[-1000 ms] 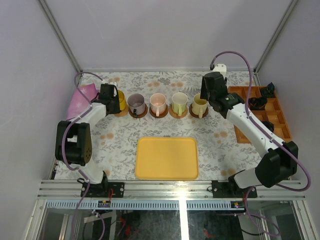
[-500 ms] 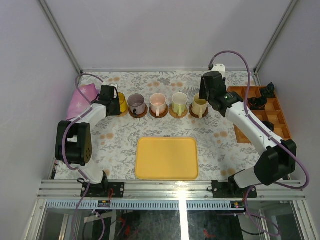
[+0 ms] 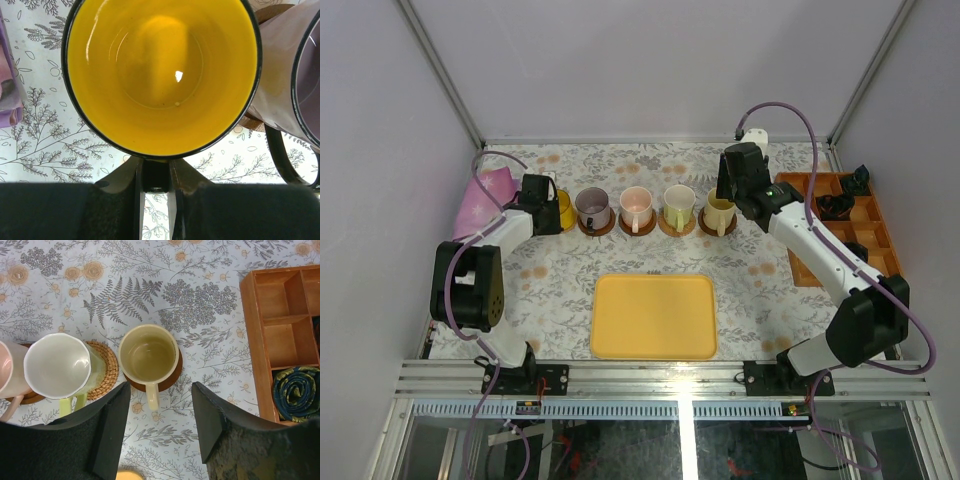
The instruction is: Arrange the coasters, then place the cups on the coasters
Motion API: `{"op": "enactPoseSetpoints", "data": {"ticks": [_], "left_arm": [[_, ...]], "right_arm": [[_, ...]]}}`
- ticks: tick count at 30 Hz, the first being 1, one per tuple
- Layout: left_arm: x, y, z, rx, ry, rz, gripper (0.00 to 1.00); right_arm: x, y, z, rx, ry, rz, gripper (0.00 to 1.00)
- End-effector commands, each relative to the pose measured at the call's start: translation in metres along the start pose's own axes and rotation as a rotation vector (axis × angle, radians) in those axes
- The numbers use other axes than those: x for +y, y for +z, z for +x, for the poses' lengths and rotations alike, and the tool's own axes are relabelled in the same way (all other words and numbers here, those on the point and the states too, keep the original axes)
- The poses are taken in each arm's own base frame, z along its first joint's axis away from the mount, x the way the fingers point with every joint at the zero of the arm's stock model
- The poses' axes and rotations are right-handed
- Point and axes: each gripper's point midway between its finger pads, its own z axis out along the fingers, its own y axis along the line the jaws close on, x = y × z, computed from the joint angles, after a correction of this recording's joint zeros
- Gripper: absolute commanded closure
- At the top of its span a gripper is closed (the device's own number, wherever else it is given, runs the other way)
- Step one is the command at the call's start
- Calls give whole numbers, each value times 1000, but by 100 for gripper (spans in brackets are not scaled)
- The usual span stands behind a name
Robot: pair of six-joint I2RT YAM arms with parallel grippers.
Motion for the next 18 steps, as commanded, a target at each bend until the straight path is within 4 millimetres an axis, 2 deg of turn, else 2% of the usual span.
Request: {"op": "enactPoseSetpoints", "data": {"ticks": [1, 10, 15, 18], "left_arm": [[-2, -5, -34, -125, -7, 16, 100], [-1, -5, -36, -131, -20, 7, 99], [4, -8, -37, -136, -22, -20, 73], [5, -9, -38, -131, -19, -24, 50]], "right_arm": [[8, -1, -18, -36, 37, -31, 41], [5, -2, -9, -19, 39, -31, 41], [6, -3, -6, -12, 37, -39, 41], [8, -2, -4, -6, 39, -47, 41]]}}
